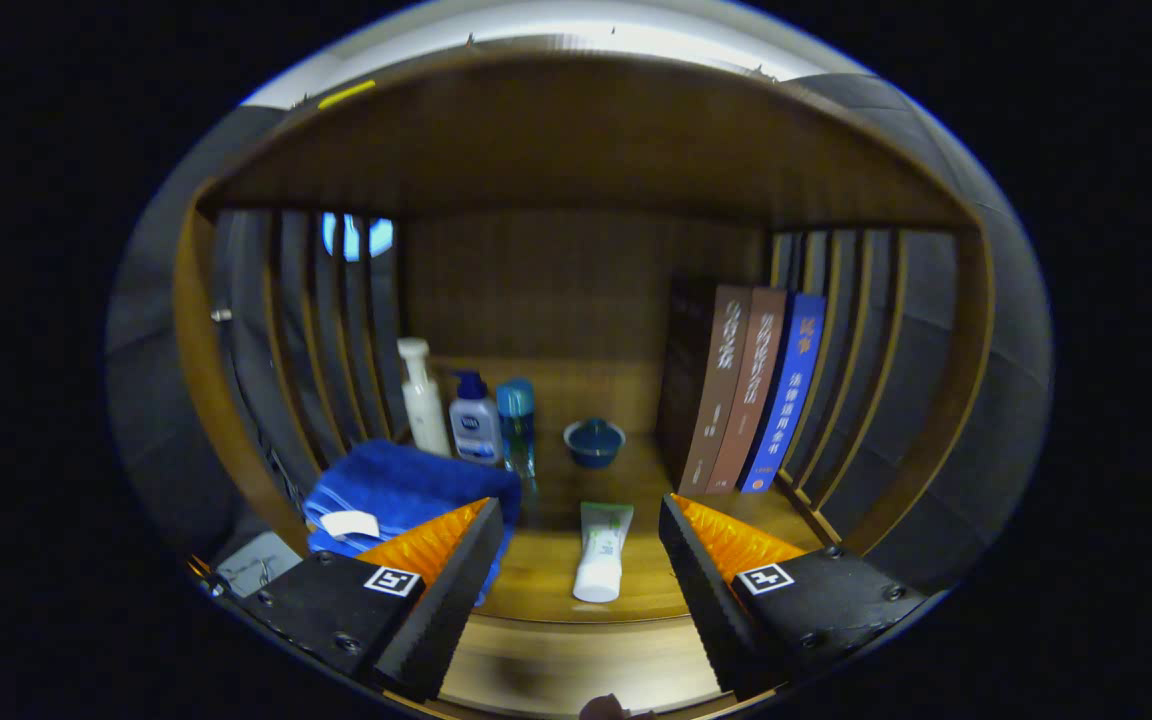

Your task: Pull open the drawer, take out the items inside it, and place them on the countertop above the cabinet.

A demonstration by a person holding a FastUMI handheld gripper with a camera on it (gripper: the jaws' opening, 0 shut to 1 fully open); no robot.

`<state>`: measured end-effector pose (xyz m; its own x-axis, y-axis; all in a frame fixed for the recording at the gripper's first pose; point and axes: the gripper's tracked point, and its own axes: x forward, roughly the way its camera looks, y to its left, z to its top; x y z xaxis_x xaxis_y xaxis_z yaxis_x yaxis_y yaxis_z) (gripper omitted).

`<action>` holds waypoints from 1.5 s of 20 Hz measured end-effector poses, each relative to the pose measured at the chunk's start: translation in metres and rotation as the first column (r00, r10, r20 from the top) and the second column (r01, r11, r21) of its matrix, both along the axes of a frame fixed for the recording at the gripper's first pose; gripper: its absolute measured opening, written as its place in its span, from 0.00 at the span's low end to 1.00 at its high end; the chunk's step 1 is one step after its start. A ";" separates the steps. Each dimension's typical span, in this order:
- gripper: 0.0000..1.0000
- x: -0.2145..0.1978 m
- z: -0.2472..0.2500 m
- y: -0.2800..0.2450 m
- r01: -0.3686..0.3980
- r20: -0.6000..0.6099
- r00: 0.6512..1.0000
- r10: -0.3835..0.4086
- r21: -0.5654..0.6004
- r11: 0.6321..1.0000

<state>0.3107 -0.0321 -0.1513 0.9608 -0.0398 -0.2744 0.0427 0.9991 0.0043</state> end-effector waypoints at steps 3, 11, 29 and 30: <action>0.99 -0.042 0.032 0.019 -0.048 0.132 0.990 0.042 0.045 0.998; 0.98 -0.144 0.014 0.041 -0.114 0.278 0.958 0.071 0.144 0.983; 0.99 -0.200 -0.205 0.011 0.010 0.124 0.992 -0.012 0.017 1.000; 0.99 -0.200 -0.207 0.008 0.024 0.115 0.993 -0.024 0.007 1.000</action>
<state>0.1110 -0.0244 -0.3582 0.9847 -0.0620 -0.1626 0.0655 0.9977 0.0160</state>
